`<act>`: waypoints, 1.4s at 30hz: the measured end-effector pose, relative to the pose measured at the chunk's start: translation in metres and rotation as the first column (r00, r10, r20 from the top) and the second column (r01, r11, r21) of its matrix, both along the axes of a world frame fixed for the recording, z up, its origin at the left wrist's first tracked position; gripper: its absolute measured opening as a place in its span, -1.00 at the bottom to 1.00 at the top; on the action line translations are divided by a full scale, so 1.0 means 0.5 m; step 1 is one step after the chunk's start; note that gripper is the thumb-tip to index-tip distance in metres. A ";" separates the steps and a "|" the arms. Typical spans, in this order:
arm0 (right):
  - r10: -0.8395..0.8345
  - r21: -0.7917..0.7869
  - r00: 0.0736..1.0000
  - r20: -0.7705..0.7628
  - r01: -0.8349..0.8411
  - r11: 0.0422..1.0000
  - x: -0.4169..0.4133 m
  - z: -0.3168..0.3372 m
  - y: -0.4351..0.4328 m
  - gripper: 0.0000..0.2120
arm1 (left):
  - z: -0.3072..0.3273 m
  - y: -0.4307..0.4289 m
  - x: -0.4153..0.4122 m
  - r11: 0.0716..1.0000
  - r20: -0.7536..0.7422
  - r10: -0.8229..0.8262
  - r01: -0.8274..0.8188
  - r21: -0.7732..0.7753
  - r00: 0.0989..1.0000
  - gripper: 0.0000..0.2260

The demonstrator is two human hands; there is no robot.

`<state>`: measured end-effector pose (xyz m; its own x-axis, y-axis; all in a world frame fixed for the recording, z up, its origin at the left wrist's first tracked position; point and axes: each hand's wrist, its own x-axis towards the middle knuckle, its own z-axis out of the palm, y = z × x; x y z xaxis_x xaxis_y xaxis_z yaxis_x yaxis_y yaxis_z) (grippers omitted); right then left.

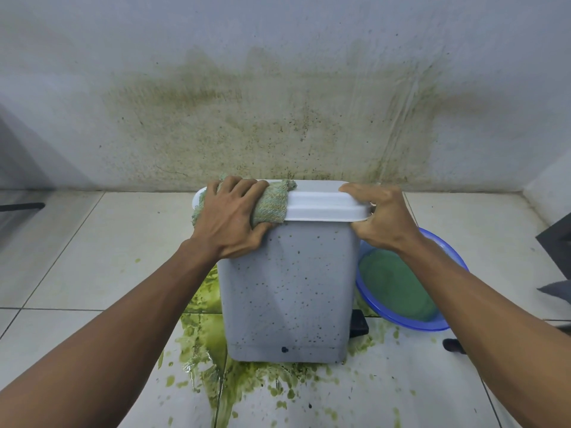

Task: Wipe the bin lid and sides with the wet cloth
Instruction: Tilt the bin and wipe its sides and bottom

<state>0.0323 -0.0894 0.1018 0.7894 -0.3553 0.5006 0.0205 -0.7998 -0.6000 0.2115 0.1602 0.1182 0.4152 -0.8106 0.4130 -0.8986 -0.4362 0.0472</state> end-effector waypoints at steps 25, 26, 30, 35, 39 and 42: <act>-0.025 0.108 0.962 -0.273 0.057 0.993 0.042 0.026 0.049 -0.22 | -0.228 0.040 -0.152 0.952 0.091 0.159 -0.128 -0.279 0.983 -0.34; -0.004 0.116 0.955 -0.295 0.040 0.992 0.042 0.026 0.042 -0.21 | -0.235 0.044 -0.151 0.952 0.076 0.171 -0.145 -0.269 0.982 -0.35; 0.102 0.106 0.895 -0.434 -0.062 0.992 0.044 0.042 0.009 -0.21 | -0.260 0.060 -0.149 0.929 0.010 0.279 -0.267 -0.254 0.960 -0.33; 0.156 0.163 0.889 -0.430 -0.093 0.982 0.067 0.041 -0.014 -0.27 | -0.243 -0.035 -0.162 0.872 -0.178 0.409 -0.440 -0.215 0.895 -0.24; 0.178 0.208 0.909 -0.377 -0.104 0.973 0.069 0.035 -0.016 -0.34 | -0.252 -0.116 -0.211 0.923 -0.134 0.303 -0.325 -0.204 0.944 -0.28; 0.162 0.214 0.916 -0.367 -0.087 0.973 0.073 0.030 -0.021 -0.44 | -0.293 -0.088 -0.240 0.979 -0.041 0.143 -0.147 -0.141 0.989 -0.33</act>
<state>0.0689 -0.0999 0.1167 0.9500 -0.2998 0.0876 -0.1470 -0.6766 -0.7215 0.0913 0.1161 -0.0282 0.5382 -0.6743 0.5056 -0.8235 -0.5484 0.1452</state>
